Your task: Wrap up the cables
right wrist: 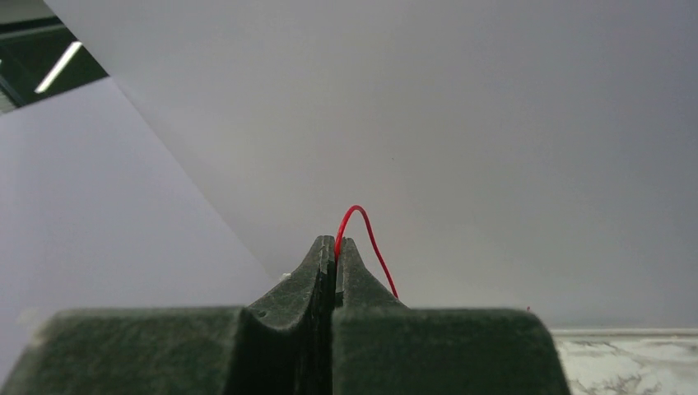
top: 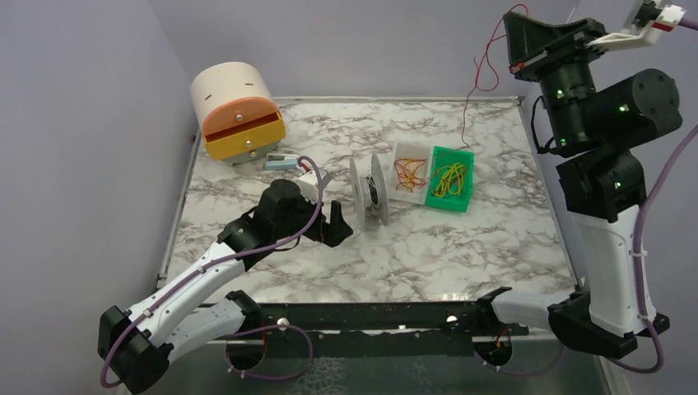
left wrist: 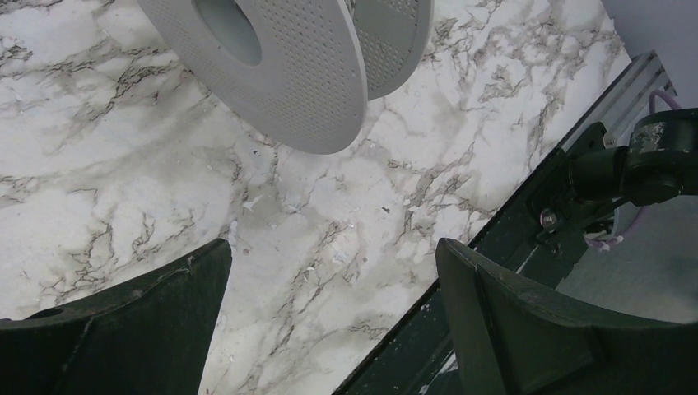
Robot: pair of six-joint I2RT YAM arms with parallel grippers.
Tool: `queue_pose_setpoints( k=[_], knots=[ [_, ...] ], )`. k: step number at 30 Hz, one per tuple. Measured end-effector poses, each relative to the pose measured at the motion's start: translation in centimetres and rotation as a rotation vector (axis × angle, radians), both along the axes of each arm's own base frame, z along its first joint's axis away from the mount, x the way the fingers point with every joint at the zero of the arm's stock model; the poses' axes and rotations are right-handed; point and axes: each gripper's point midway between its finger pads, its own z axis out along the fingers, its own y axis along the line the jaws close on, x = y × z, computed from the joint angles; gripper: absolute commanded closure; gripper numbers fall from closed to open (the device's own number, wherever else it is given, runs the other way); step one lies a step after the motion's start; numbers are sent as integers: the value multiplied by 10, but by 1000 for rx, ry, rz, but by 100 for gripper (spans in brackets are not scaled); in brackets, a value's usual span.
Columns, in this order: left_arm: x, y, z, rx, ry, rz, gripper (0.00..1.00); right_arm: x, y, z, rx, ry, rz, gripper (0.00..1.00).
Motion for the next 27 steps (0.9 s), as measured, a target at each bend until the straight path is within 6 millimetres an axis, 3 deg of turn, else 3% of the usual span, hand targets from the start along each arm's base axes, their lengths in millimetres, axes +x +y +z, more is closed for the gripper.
queue_pose_setpoints(
  k=[6, 12, 17, 23, 27],
  knots=[
    [-1, 1, 6, -13, -17, 1, 3, -45, -8, 32, 49, -70, 66, 99],
    [-6, 2, 18, -45, -45, -14, 2, -80, -3, 23, 11, -47, 168, 99],
    [-17, -4, 41, -101, -65, -76, 2, -107, 7, -10, -71, 9, 273, 99],
    [-38, -15, 97, -220, -132, -213, 2, -139, 22, -71, -242, 17, 408, 99],
    [-55, -19, 124, -290, -181, -305, 2, -161, 33, -105, -350, -27, 507, 99]
  ],
)
